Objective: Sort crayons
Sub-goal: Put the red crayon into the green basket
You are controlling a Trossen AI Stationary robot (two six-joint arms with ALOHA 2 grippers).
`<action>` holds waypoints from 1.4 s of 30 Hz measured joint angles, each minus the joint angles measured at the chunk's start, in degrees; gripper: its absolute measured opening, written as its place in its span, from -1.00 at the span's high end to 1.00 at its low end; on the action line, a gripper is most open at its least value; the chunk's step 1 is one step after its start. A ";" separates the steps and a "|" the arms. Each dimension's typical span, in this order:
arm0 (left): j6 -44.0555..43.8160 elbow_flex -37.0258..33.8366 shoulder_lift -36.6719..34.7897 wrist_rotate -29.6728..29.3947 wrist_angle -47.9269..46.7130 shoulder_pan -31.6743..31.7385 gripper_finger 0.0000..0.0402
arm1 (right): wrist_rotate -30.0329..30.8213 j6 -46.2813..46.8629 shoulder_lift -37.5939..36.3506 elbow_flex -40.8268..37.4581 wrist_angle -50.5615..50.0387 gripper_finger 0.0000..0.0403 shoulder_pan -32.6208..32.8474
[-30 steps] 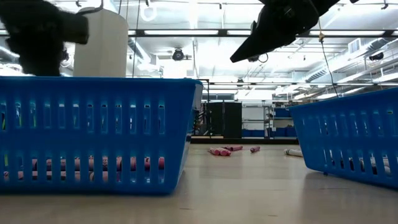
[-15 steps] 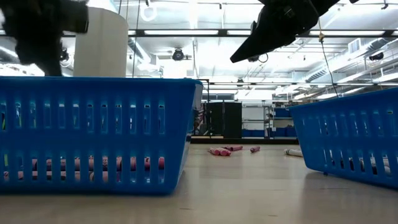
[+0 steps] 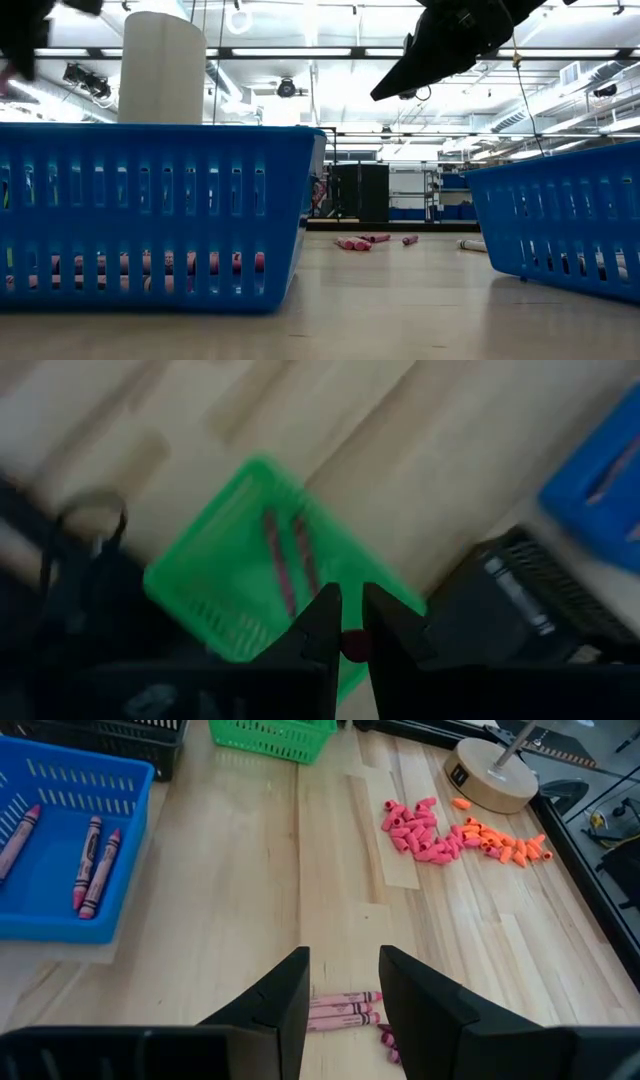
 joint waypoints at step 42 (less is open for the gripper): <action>-2.04 -20.35 0.19 6.41 17.09 3.68 0.56 | -0.39 -0.01 0.00 0.00 1.38 0.34 0.02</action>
